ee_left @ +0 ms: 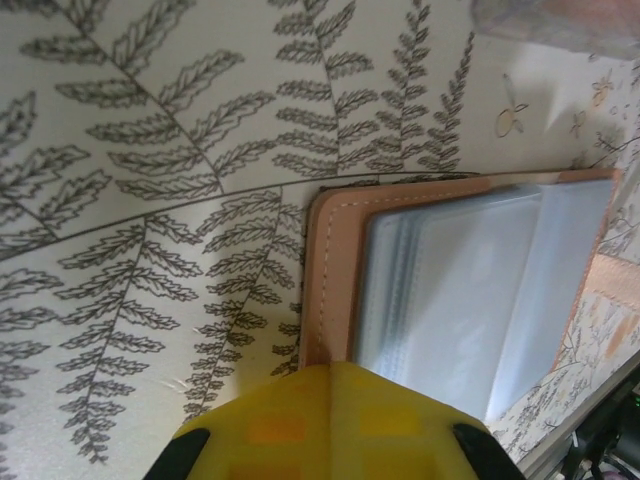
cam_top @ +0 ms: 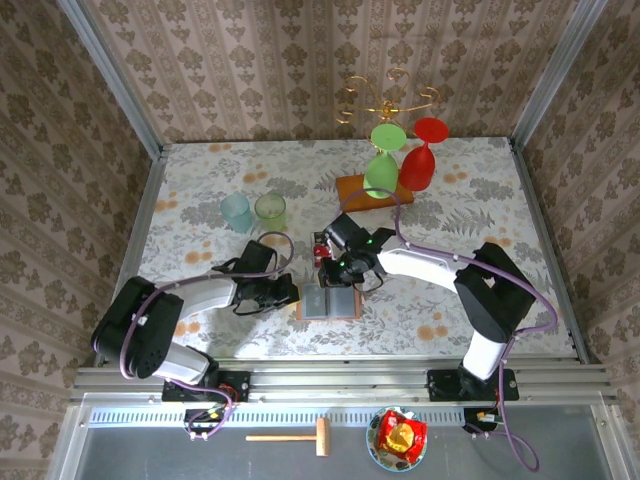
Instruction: Take the credit cards out of the card holder
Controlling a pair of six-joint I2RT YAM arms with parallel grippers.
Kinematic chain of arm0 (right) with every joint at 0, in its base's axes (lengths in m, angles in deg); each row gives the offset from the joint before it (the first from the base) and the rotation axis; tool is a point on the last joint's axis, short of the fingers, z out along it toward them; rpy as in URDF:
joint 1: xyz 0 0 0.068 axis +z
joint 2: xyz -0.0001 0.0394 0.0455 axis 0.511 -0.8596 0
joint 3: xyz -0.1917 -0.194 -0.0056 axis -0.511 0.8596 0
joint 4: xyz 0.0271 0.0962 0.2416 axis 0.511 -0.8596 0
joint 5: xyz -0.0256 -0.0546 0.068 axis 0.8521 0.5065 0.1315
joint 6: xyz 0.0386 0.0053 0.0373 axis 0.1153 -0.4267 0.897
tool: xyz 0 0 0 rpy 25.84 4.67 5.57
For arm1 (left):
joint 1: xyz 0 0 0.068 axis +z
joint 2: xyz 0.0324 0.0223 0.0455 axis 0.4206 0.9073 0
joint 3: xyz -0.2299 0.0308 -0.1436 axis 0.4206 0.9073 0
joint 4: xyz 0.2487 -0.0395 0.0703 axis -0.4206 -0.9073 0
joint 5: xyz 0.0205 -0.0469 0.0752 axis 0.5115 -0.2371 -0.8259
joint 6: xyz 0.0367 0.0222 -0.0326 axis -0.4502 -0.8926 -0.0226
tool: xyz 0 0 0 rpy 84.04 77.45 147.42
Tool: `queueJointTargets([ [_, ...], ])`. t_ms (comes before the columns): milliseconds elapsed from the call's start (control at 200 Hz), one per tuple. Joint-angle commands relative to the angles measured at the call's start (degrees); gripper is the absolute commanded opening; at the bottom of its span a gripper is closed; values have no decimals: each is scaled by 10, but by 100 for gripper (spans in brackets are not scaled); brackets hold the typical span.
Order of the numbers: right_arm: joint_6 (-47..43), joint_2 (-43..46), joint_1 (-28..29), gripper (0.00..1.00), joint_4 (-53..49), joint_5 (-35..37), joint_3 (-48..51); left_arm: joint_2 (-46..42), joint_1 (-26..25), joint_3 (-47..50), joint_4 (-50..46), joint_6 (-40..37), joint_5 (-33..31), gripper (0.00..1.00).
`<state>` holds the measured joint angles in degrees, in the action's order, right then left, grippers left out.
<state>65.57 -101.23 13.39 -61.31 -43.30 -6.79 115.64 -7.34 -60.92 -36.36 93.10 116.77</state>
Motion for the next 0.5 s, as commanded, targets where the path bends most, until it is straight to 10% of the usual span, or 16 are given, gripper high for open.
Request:
queueJointTargets([
  [0,58,-2,6,17,30,-26,14,11,-4,5,11,7,7,4],
  [495,113,-42,10,24,107,-89,63,7,-2,-4,-46,-16,-21,3],
])
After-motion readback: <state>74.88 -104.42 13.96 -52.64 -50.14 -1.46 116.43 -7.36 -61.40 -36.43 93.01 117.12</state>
